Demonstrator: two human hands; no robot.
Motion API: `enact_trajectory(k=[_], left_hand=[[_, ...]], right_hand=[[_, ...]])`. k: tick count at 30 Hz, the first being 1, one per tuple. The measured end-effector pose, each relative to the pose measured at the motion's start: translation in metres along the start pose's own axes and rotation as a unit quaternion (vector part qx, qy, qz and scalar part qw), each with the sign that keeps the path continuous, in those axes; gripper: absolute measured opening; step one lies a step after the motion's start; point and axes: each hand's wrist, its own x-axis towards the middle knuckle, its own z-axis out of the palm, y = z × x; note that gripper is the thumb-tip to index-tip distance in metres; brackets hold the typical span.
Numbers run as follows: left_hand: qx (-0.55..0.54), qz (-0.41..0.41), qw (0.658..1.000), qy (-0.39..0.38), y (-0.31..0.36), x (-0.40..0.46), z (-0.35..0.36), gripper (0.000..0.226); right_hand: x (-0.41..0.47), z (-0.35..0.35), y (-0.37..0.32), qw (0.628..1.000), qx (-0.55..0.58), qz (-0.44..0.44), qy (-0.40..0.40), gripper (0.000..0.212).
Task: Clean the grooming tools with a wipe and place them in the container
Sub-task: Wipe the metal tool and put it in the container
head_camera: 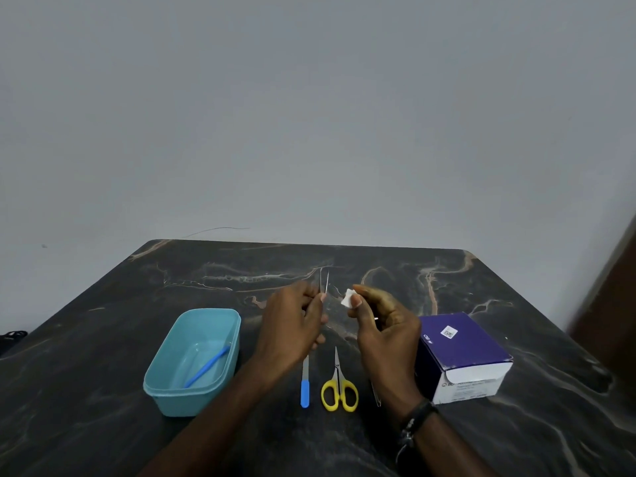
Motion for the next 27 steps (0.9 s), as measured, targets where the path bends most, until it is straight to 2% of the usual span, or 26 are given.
enact_trajectory(k=[2,5,8,19,27], left_hand=[[-0.09,-0.009,0.996,-0.014,-0.007,-0.001,0.006,0.005],[-0.173,-0.018,0.985,-0.021,-0.015,-0.005,0.011,0.014],[-0.211,-0.019,0.977,-0.028,-0.02,-0.01,0.012,0.021],[-0.201,0.009,0.979,-0.046,-0.028,-0.017,0.014,0.025],[-0.141,0.021,0.989,-0.046,-0.033,-0.019,0.016,0.024]], right_hand=[[0.001,-0.001,0.002,1.0,-0.001,0.007,0.001,0.027],[0.004,-0.002,0.005,1.0,-0.002,0.022,0.008,0.024],[0.006,-0.003,0.007,0.999,0.007,0.031,0.015,0.021],[0.007,-0.003,0.006,0.997,0.012,0.077,-0.002,0.02],[0.007,-0.001,0.006,0.994,0.029,0.106,0.0,0.015]])
